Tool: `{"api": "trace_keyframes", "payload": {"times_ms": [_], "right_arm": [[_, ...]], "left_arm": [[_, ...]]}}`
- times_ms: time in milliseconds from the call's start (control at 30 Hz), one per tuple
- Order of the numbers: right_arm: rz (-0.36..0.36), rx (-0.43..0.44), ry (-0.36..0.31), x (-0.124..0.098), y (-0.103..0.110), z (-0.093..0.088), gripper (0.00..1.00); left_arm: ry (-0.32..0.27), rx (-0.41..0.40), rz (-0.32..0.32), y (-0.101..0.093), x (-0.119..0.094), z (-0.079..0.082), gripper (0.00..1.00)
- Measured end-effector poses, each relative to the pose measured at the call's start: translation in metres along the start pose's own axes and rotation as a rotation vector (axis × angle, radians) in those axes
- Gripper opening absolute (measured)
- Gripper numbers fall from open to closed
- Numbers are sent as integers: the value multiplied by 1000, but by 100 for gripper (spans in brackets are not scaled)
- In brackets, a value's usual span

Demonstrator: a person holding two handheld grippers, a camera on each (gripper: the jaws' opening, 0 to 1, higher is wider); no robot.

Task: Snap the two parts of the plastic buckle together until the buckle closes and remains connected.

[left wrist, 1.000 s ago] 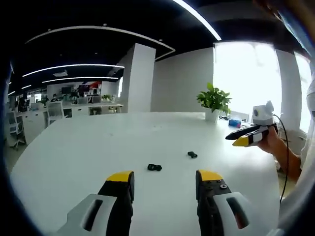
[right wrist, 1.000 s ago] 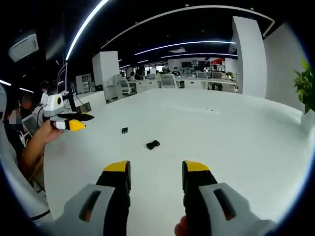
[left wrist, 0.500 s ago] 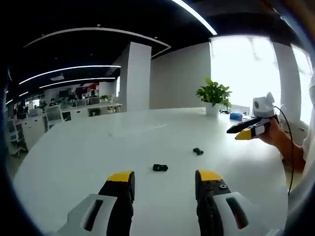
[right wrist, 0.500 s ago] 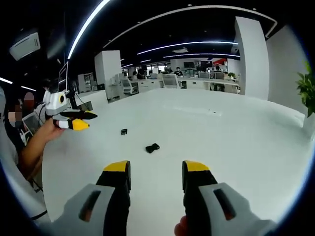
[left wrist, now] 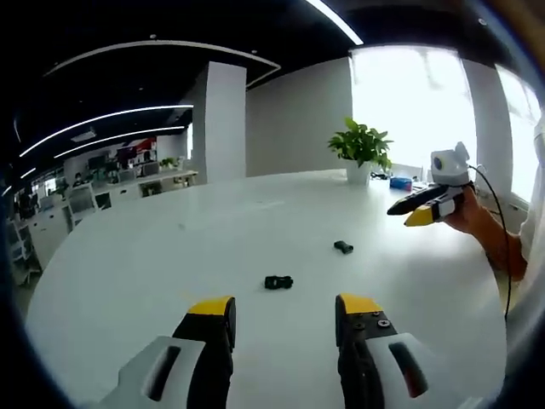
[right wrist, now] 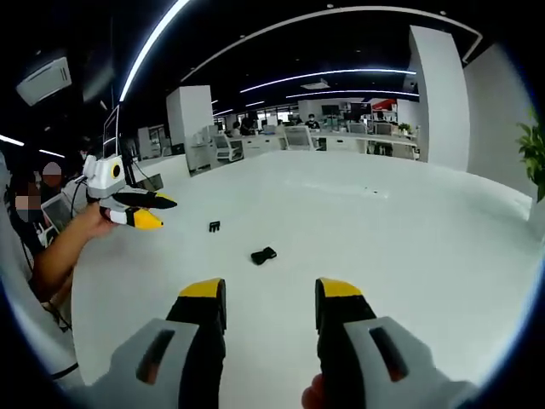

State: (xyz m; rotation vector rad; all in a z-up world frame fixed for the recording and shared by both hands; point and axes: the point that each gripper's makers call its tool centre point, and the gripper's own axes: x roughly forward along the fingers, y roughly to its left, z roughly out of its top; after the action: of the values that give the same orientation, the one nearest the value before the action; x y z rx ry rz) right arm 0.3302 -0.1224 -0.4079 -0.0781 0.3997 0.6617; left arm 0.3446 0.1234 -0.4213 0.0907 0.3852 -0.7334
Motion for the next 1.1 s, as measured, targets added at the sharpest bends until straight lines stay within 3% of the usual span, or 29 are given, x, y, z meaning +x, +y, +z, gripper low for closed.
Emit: {"api": "trace_keyframes", "payload": {"times_ms": [1100], "right_arm": [[4, 5, 2, 6, -4, -1, 42]], "left_arm": [[108, 106, -43, 15, 37, -5, 46]]}}
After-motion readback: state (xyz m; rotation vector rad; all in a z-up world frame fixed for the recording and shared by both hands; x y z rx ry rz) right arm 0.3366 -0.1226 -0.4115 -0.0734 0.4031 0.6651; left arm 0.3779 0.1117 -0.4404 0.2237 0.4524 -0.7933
